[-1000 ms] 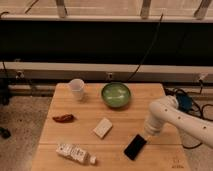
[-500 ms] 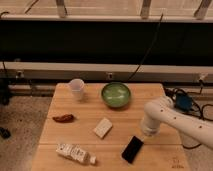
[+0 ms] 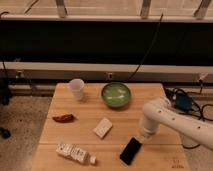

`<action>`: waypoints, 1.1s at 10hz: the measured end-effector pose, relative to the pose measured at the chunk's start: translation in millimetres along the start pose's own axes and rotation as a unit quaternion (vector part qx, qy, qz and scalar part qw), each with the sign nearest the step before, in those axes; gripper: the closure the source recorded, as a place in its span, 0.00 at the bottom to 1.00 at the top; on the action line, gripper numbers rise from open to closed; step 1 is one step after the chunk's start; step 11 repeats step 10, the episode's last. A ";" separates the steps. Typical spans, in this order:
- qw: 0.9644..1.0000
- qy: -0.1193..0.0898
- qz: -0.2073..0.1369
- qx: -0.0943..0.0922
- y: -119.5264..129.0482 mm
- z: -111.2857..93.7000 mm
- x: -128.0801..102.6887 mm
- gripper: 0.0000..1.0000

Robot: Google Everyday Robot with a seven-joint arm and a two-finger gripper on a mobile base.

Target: Push the eraser across the table

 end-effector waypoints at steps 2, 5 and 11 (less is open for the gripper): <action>1.000 0.000 -0.007 -0.002 2.6 0.5 -5.4 0.87; 1.000 0.002 -0.020 -0.004 3.7 1.3 -16.6 0.87; 0.999 0.004 -0.042 -0.010 5.2 3.6 -36.9 0.87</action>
